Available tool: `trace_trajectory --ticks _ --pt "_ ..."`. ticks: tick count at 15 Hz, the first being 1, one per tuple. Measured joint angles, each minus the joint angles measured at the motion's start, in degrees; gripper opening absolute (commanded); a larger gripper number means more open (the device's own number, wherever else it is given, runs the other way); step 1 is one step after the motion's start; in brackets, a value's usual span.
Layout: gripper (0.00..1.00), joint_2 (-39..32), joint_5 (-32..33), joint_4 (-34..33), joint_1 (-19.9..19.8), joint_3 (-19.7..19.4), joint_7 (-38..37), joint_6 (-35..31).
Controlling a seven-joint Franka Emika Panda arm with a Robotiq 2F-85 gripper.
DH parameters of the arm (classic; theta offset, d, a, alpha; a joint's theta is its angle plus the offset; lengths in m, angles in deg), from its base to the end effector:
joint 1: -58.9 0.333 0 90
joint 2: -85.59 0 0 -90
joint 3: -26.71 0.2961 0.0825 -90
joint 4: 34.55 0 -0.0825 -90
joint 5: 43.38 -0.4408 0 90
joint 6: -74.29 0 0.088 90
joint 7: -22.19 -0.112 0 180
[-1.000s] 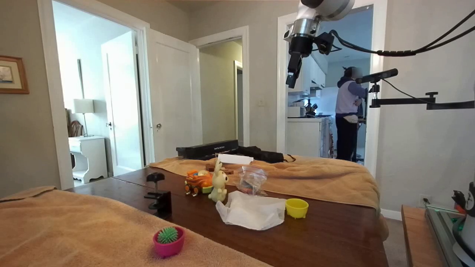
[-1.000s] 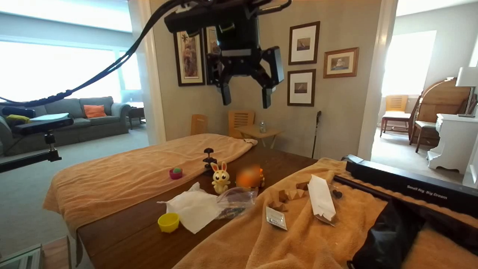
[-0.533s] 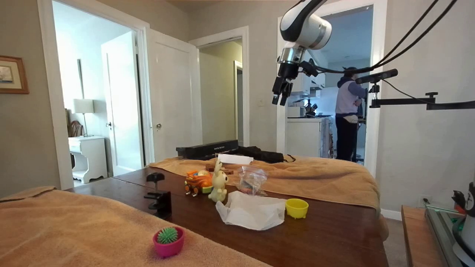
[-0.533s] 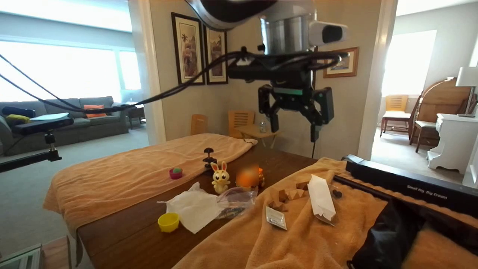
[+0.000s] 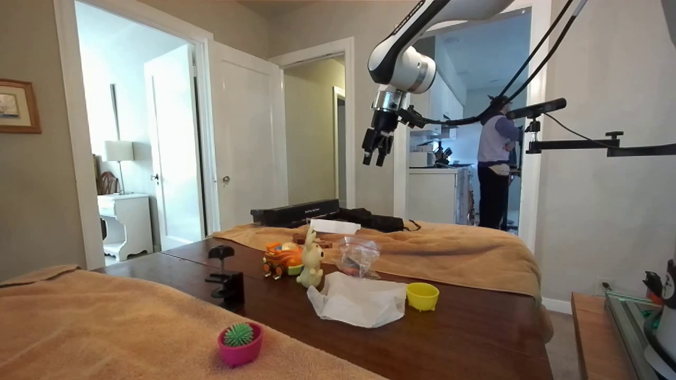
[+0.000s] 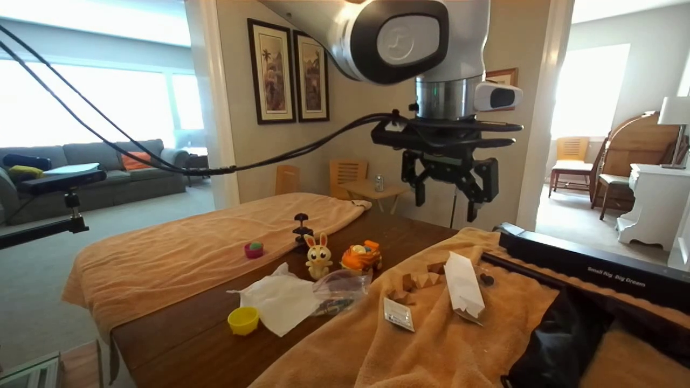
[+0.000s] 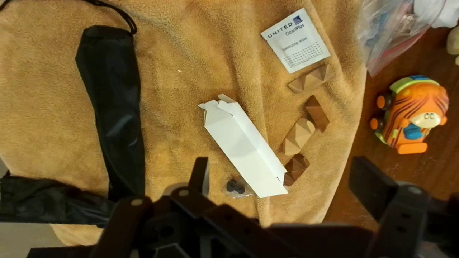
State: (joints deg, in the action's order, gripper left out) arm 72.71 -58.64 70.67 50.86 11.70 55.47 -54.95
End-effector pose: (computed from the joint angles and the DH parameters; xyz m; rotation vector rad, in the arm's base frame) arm 0.6337 -0.2531 0.3810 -3.0656 -0.0658 -0.3978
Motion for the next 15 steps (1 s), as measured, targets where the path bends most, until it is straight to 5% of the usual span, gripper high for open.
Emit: trace_trajectory --ticks 8,15 --pt "1.00 -0.3 0.2 -0.5 -2.9 3.1 1.2 0.0" --pt "1.00 -6.8 0.1 -6.1 -7.3 8.1 16.3 -0.1"
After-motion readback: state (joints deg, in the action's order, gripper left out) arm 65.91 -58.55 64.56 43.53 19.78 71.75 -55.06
